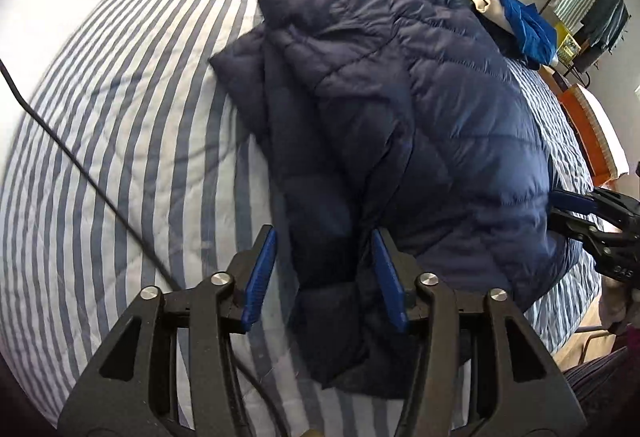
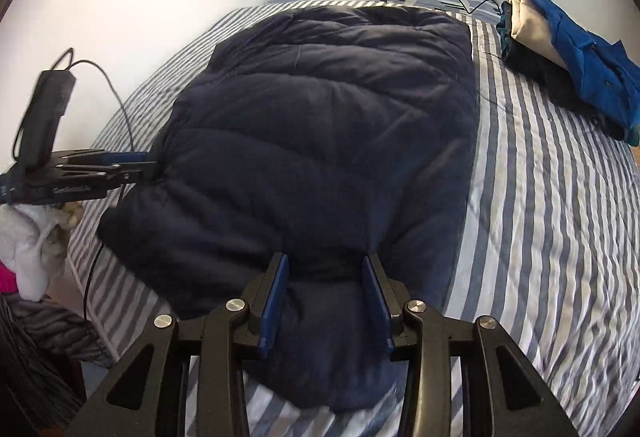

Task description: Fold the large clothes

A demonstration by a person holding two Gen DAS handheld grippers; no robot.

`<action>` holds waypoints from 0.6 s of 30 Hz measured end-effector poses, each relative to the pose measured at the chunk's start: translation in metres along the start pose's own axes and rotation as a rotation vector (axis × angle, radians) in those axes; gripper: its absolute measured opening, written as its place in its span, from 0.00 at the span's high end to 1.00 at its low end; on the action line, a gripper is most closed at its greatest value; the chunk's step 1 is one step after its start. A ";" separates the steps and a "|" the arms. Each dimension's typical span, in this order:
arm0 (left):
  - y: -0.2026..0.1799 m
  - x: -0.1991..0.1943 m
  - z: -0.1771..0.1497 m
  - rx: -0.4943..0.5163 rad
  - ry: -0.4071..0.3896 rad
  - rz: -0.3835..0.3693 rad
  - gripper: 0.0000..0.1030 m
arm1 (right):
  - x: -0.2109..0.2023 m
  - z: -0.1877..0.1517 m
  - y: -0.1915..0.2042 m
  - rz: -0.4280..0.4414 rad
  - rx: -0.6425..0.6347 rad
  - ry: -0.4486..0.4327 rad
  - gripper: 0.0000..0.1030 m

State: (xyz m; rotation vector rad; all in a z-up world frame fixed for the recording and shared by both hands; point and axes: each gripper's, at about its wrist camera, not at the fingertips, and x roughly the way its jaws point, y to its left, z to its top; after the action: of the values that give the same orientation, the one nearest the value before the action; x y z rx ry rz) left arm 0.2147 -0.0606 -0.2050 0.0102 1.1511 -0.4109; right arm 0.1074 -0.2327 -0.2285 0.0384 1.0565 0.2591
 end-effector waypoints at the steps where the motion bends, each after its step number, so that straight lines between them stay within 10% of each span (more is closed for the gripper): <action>1: 0.003 -0.002 -0.004 -0.003 0.001 -0.006 0.50 | -0.002 -0.002 -0.001 0.008 -0.004 0.005 0.61; 6: 0.032 -0.025 -0.009 -0.109 -0.037 -0.095 0.50 | -0.029 -0.007 -0.014 0.027 0.031 -0.062 0.54; 10: 0.062 -0.042 -0.001 -0.261 -0.089 -0.221 0.30 | -0.049 -0.003 -0.038 -0.011 0.088 -0.203 0.12; 18: 0.103 -0.016 0.029 -0.527 -0.055 -0.495 0.24 | -0.033 0.003 -0.098 0.127 0.303 -0.238 0.04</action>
State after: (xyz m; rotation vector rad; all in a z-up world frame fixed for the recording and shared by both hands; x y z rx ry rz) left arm 0.2677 0.0338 -0.1999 -0.7532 1.1739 -0.5257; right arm 0.1132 -0.3352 -0.2138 0.4012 0.8490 0.2018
